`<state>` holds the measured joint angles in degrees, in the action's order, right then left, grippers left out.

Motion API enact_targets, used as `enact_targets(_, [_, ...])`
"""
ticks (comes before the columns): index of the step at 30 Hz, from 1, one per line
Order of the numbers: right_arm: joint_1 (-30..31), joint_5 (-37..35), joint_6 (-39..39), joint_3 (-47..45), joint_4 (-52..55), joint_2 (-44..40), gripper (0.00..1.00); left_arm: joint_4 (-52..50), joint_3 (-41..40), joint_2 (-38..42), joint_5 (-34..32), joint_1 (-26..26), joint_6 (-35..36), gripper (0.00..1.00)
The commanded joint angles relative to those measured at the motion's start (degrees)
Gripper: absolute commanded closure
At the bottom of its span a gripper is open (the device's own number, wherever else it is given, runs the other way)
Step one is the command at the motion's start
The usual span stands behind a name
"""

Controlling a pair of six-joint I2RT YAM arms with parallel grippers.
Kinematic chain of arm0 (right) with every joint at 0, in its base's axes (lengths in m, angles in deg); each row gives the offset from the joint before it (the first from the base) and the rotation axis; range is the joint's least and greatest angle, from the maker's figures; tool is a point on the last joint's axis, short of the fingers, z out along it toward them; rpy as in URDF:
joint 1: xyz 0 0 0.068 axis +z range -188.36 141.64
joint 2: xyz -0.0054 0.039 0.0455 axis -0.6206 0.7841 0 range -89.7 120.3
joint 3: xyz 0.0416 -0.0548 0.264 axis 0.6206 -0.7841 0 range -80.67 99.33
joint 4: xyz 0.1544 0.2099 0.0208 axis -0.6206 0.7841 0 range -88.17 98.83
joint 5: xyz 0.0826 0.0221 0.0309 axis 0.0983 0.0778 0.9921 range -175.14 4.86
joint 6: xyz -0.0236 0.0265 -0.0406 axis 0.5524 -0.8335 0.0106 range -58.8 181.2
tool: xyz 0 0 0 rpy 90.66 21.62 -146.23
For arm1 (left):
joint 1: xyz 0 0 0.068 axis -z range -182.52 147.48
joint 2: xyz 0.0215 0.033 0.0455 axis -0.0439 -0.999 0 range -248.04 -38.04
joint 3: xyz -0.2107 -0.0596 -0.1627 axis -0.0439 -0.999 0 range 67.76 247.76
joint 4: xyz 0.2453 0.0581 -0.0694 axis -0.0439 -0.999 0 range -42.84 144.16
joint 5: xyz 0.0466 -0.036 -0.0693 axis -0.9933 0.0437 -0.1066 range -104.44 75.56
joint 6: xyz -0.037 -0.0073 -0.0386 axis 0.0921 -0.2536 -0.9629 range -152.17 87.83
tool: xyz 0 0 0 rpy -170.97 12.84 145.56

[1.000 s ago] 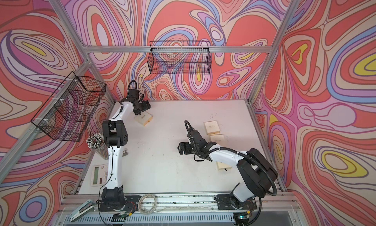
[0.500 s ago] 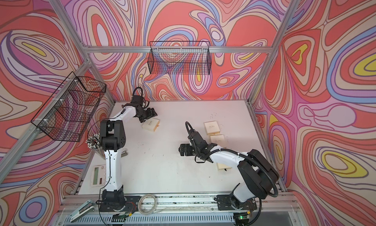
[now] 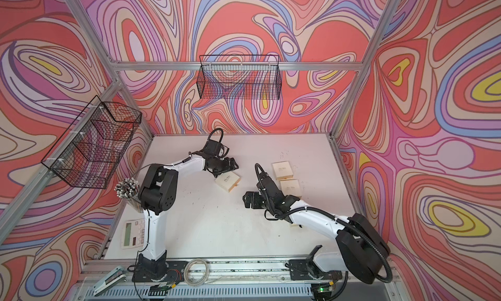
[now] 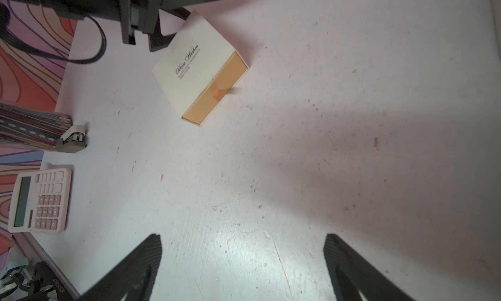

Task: Take out the earrings from the drawer-style jewelry box
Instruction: Move the jewelry box to the center of the board.

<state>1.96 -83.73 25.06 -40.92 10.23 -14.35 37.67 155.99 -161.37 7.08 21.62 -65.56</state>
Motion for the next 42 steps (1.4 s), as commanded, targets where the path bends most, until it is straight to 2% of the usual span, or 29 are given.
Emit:
enact_targets(1, [0.2, -3.8, -0.8, 0.7, 2.7, -2.5, 0.02, 4.5, -3.3, 1.4, 3.7, 2.9, -4.4, 0.17])
enact_targets(4, [-0.7, -4.8, -0.3, 2.4, 4.7, -3.2, 0.02, 6.0, -4.0, 3.8, 5.6, 4.8, -5.7, 0.17])
enact_targets(7, [-2.0, -3.1, 0.7, 3.8, 4.1, -2.9, 0.02, 9.3, -8.0, 10.2, 4.5, 4.8, -8.4, 0.18])
enact_targets(11, [-4.7, -1.2, 2.0, 7.7, 3.4, 1.0, 0.02, 13.0, -20.3, 25.2, -4.1, 4.1, -11.9, 0.18])
enact_targets(15, [-7.0, 2.2, 3.9, 11.7, 0.3, 7.5, 0.02, 13.0, -32.4, 38.7, -6.8, 4.0, -14.0, 0.23])
enact_targets(19, [-7.8, 5.1, 6.9, 18.3, -1.3, 17.6, 0.02, 11.9, -44.0, 49.3, -5.5, 4.2, -16.3, 0.43])
enact_targets(22, [-8.7, 6.0, 8.1, 22.3, -3.0, 23.9, 0.02, 11.2, -49.9, 53.9, -4.9, 4.6, -17.3, 0.6])
enact_targets(26, [-10.0, 8.2, 9.5, 27.3, -4.2, 31.5, 0.02, 12.5, -53.3, 53.1, -5.5, 4.7, -18.4, 0.79])
enact_targets(31, [-10.2, 12.9, 9.4, 30.6, -4.4, 37.3, 0.02, 21.3, -52.7, 43.6, -3.6, 4.8, -20.4, 0.98])
enact_targets(36, [-10.2, 17.2, 8.0, 29.3, -5.7, 38.6, 0.03, 27.1, -49.2, 33.4, -3.5, 5.1, -22.0, 1.0])
enact_targets(42, [-10.2, 18.0, 7.5, 23.7, -7.2, 34.4, 0.04, 30.8, -45.7, 25.8, -3.8, 5.3, -21.8, 1.0])
